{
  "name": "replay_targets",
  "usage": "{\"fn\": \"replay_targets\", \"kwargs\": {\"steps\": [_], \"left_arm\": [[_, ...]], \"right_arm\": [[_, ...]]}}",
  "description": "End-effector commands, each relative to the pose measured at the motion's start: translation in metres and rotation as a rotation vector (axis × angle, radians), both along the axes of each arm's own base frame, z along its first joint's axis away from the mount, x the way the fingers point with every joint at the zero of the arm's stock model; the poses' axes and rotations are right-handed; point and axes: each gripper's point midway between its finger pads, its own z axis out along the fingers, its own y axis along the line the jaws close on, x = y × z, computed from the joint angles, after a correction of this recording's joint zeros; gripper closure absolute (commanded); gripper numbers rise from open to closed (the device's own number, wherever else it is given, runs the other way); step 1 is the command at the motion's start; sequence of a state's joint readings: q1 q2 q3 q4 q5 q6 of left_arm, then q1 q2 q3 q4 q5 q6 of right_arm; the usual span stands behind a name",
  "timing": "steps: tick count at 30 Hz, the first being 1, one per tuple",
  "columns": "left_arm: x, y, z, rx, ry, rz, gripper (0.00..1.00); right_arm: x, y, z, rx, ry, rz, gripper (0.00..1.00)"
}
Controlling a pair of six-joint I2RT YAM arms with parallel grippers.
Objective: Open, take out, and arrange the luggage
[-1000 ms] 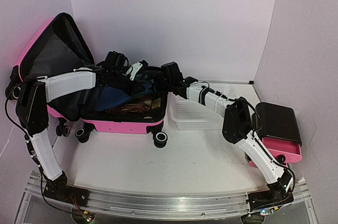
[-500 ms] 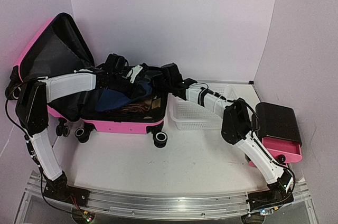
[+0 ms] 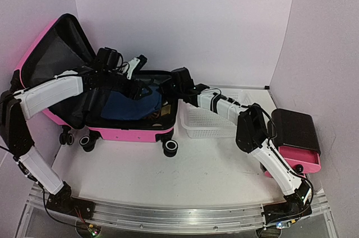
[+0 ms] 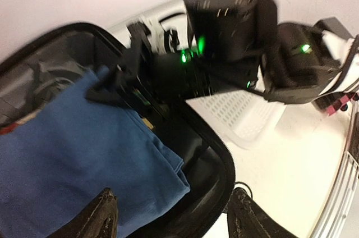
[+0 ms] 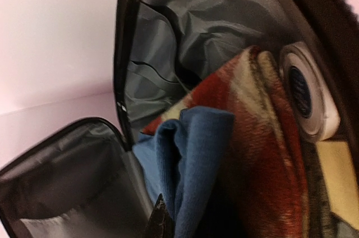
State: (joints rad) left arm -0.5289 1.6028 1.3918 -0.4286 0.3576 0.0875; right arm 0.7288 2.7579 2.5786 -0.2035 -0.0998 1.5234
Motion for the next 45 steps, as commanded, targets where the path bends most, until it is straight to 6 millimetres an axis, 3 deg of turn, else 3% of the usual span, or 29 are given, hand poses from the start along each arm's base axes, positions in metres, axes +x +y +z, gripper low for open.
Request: {"fn": "replay_targets", "kwargs": {"steps": [1,7,14,19,27,33,38,45], "left_arm": [[-0.005,0.019,0.046,-0.033,-0.090,0.074,0.32],[-0.005,0.024,0.054,-0.044,-0.099,0.105,0.32],[-0.002,0.021,0.048,-0.048,-0.078,0.108,0.32],[-0.001,0.018,0.045,-0.054,-0.063,0.109,0.32],[0.002,0.010,0.043,-0.071,-0.044,0.082,0.32],[0.003,0.010,0.043,-0.070,-0.043,0.082,0.32],[0.003,0.010,0.044,-0.072,-0.046,0.081,0.32],[0.001,0.007,0.048,-0.102,-0.024,0.082,0.32]], "right_arm": [[-0.018,-0.003,0.104,0.044,-0.168,0.105,1.00],[-0.039,-0.012,0.125,0.011,-0.182,0.172,1.00],[-0.047,-0.052,0.143,-0.001,-0.145,0.143,1.00],[-0.054,-0.088,0.133,0.014,-0.037,0.105,1.00],[-0.065,-0.162,0.095,-0.016,0.120,0.019,1.00],[-0.074,-0.219,0.084,-0.155,0.116,0.060,1.00],[-0.072,-0.241,0.079,-0.201,0.039,0.248,1.00],[-0.064,-0.275,0.048,-0.250,-0.003,0.360,1.00]]}}
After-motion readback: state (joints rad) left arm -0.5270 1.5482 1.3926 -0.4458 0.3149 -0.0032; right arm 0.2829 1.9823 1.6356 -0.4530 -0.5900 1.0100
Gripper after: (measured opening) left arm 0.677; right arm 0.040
